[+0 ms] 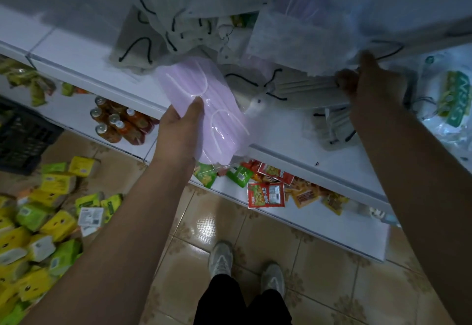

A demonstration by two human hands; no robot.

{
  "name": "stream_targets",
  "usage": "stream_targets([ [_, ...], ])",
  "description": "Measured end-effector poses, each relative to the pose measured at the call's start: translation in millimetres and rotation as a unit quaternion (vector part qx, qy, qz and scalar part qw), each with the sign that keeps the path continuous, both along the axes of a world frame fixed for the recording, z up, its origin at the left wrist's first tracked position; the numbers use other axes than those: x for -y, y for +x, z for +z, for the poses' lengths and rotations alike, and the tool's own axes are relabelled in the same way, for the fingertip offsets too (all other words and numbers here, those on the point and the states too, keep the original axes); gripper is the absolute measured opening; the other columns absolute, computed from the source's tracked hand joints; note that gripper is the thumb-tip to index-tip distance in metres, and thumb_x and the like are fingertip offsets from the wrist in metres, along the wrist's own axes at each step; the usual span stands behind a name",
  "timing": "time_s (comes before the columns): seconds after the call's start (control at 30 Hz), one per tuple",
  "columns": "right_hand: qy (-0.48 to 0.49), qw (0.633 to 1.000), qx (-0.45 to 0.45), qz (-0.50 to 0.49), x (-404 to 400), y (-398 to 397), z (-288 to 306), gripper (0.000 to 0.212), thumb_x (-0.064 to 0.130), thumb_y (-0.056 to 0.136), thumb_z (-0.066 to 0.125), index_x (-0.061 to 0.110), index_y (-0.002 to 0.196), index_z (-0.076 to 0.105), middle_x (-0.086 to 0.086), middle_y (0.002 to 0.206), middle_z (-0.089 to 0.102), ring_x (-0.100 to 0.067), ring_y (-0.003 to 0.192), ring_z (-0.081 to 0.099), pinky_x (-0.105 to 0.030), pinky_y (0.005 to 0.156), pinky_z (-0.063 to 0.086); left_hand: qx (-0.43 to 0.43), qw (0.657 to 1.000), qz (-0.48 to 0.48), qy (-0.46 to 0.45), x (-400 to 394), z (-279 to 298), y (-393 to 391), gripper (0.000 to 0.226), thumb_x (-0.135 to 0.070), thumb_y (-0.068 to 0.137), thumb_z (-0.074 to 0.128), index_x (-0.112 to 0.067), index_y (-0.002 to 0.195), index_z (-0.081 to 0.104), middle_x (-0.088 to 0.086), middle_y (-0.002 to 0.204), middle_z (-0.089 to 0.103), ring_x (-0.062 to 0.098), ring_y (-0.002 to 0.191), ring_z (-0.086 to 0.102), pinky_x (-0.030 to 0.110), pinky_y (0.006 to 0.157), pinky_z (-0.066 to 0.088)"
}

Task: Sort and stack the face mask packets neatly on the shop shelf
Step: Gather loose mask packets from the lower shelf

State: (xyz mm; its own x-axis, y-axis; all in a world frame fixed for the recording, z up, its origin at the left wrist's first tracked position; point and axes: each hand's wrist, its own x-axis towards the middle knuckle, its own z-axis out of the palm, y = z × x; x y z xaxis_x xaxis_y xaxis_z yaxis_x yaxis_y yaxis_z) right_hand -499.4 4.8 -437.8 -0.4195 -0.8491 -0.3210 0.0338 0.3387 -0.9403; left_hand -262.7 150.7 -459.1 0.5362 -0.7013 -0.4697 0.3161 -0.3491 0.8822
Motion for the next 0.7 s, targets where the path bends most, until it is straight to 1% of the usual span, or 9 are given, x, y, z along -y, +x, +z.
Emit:
stream_targets([
  [0.07, -0.009, 0.999, -0.021, 0.033, -11.4, 8.1, 2.3, 0.038, 0.031, 0.099, 0.056, 0.014, 0.065, 0.054, -0.001, 0.060, 0.064, -0.013, 0.055, 0.065, -0.031, 0.067, 0.054, -0.013, 1.000, -0.001, -0.003, 2.9, -0.9, -0.4, 0.021, -0.024, 0.100, 0.059, -0.016, 0.118, 0.064, 0.003, 0.113, 0.073, 0.020, 0.103, 0.070, 0.040, 0.094, 0.056],
  [0.2, -0.043, 0.958, -0.277, 0.055, -36.1, 20.7, -5.3, 0.057, 0.062, 0.088, 0.050, 0.015, 0.061, 0.066, -0.002, 0.063, 0.068, -0.021, 0.067, 0.068, -0.042, 0.075, 0.055, -0.022, 1.000, -0.015, -0.004, 5.9, -0.6, -1.3, 0.012, -0.018, 0.101, 0.053, -0.021, 0.106, 0.064, 0.002, 0.110, 0.073, 0.020, 0.103, 0.069, 0.041, 0.098, 0.054],
  [0.27, -0.040, 0.938, -0.321, 0.127, -47.0, 29.5, -6.1, 0.057, 0.061, 0.093, 0.048, 0.011, 0.074, 0.069, -0.003, 0.072, 0.069, -0.016, 0.071, 0.065, -0.031, 0.073, 0.051, -0.021, 0.999, -0.025, -0.004, 7.0, -1.2, -1.6, 0.013, -0.018, 0.101, 0.052, -0.022, 0.108, 0.063, 0.001, 0.109, 0.072, 0.020, 0.103, 0.069, 0.042, 0.099, 0.053],
  [0.4, -0.058, 0.993, -0.025, 0.103, -29.8, 44.3, 3.2, 0.049, 0.045, 0.104, 0.038, 0.007, 0.099, 0.069, -0.001, 0.081, 0.070, -0.008, 0.061, 0.064, -0.019, 0.052, 0.046, -0.034, 0.999, -0.024, 0.002, 8.7, -1.9, -2.6, 0.019, -0.021, 0.099, 0.056, -0.020, 0.116, 0.064, 0.002, 0.110, 0.073, 0.023, 0.105, 0.069, 0.048, 0.100, 0.052],
  [0.5, -0.053, 0.952, 0.297, -0.042, 2.8, 39.6, 18.1, 0.054, 0.046, 0.106, 0.030, 0.000, 0.123, 0.055, -0.010, 0.098, 0.062, -0.021, 0.079, 0.066, -0.029, 0.072, 0.059, -0.056, 0.998, -0.015, 0.000, 9.7, -1.0, -3.0, 0.021, -0.021, 0.099, 0.057, -0.019, 0.118, 0.064, 0.003, 0.110, 0.074, 0.023, 0.104, 0.069, 0.047, 0.100, 0.053],
  [0.53, -0.056, 0.943, 0.326, -0.043, 10.1, 39.3, 20.4, 0.049, 0.044, 0.106, 0.033, 0.003, 0.123, 0.053, -0.011, 0.098, 0.058, -0.022, 0.081, 0.064, -0.031, 0.077, 0.059, -0.062, 0.998, -0.013, -0.001, 10.4, -0.8, -3.7, 0.024, -0.022, 0.099, 0.057, -0.018, 0.122, 0.063, 0.003, 0.111, 0.074, 0.023, 0.105, 0.069, 0.047, 0.100, 0.053],
  [0.57, -0.065, 0.958, 0.281, -0.006, 16.3, 43.2, 20.9, 0.041, 0.041, 0.105, 0.037, 0.006, 0.118, 0.053, -0.009, 0.094, 0.057, -0.020, 0.079, 0.063, -0.030, 0.075, 0.057, -0.069, 0.998, -0.013, -0.005, 10.9, 0.1, -4.8, 0.026, -0.022, 0.099, 0.057, -0.017, 0.124, 0.062, 0.003, 0.112, 0.073, 0.023, 0.105, 0.069, 0.046, 0.100, 0.052],
  [0.63, -0.095, 0.978, -0.058, 0.175, 19.8, 59.6, 14.7, 0.038, 0.043, 0.095, 0.053, 0.011, 0.114, 0.059, -0.006, 0.097, 0.064, -0.015, 0.083, 0.063, -0.023, 0.075, 0.052, -0.074, 0.997, -0.013, -0.009, 12.9, 0.9, -6.7, 0.027, -0.021, 0.100, 0.057, -0.017, 0.125, 0.062, 0.003, 0.113, 0.073, 0.023, 0.107, 0.069, 0.046, 0.101, 0.052],
  [0.7, -0.158, 0.821, -0.438, 0.332, 17.1, 73.7, -4.9, 0.063, 0.053, 0.083, 0.066, 0.015, 0.132, 0.055, -0.006, 0.128, 0.061, -0.019, 0.112, 0.058, -0.028, 0.090, 0.048, -0.071, 0.997, -0.010, -0.005, 14.3, 1.9, -7.0, 0.027, -0.023, 0.100, 0.057, -0.018, 0.126, 0.062, 0.003, 0.115, 0.073, 0.023, 0.108, 0.068, 0.047, 0.101, 0.052],
])
